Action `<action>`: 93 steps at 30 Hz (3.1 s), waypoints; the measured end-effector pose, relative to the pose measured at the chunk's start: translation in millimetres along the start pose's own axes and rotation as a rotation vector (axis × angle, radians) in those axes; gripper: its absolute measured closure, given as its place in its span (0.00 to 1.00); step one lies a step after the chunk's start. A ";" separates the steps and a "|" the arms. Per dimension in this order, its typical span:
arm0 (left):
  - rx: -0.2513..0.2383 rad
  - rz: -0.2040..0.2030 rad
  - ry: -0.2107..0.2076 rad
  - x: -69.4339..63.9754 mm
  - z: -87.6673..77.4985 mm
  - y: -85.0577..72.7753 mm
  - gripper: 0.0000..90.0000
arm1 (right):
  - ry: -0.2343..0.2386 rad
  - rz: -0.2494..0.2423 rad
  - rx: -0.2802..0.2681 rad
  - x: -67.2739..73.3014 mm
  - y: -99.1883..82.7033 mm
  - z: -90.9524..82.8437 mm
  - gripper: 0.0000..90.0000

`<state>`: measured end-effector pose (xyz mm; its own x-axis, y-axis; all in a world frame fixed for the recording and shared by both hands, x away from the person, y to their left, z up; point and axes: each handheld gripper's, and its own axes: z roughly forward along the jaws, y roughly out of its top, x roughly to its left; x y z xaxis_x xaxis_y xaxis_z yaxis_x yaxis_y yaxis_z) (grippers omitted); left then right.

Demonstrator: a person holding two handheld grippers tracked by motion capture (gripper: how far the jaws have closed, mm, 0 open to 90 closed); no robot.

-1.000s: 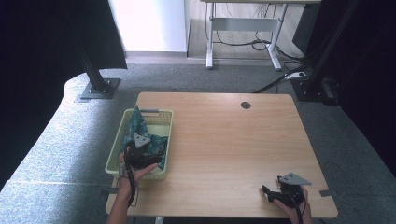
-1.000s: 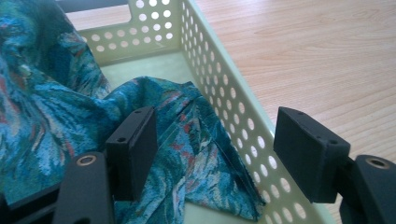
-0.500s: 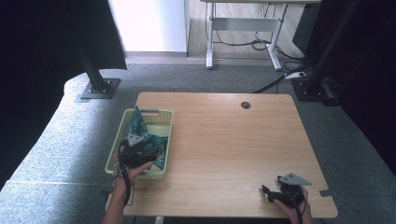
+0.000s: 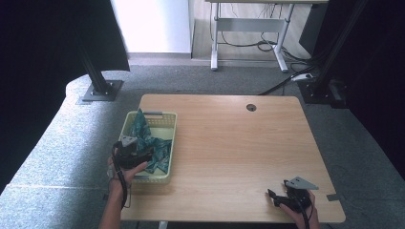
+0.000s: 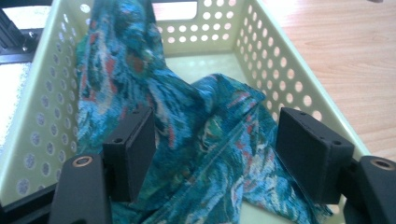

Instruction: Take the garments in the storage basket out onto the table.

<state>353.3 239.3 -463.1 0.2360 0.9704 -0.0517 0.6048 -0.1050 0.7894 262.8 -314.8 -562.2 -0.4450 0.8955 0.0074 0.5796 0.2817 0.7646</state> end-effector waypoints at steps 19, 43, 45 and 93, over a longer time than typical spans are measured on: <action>0.042 -0.014 0.011 18.9 21.8 14.1 0.32 | -0.002 0.002 0.000 0.2 0.1 0.2 0.22; 0.199 -0.035 0.040 26.6 66.3 32.2 0.29 | -0.007 0.007 -0.003 0.6 -0.2 0.2 0.22; 0.214 -0.040 0.040 26.6 70.4 31.2 0.29 | -0.008 0.008 -0.003 0.7 -0.3 0.2 0.22; 0.322 0.057 0.084 7.2 114.3 15.0 0.55 | -0.006 0.005 0.000 0.4 0.0 0.0 0.22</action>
<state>451.0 219.9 -521.6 0.2211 0.9741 0.0483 0.8047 -0.2102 0.5553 262.6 -314.5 -562.2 -0.4382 0.8989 0.0078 0.5818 0.2770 0.7647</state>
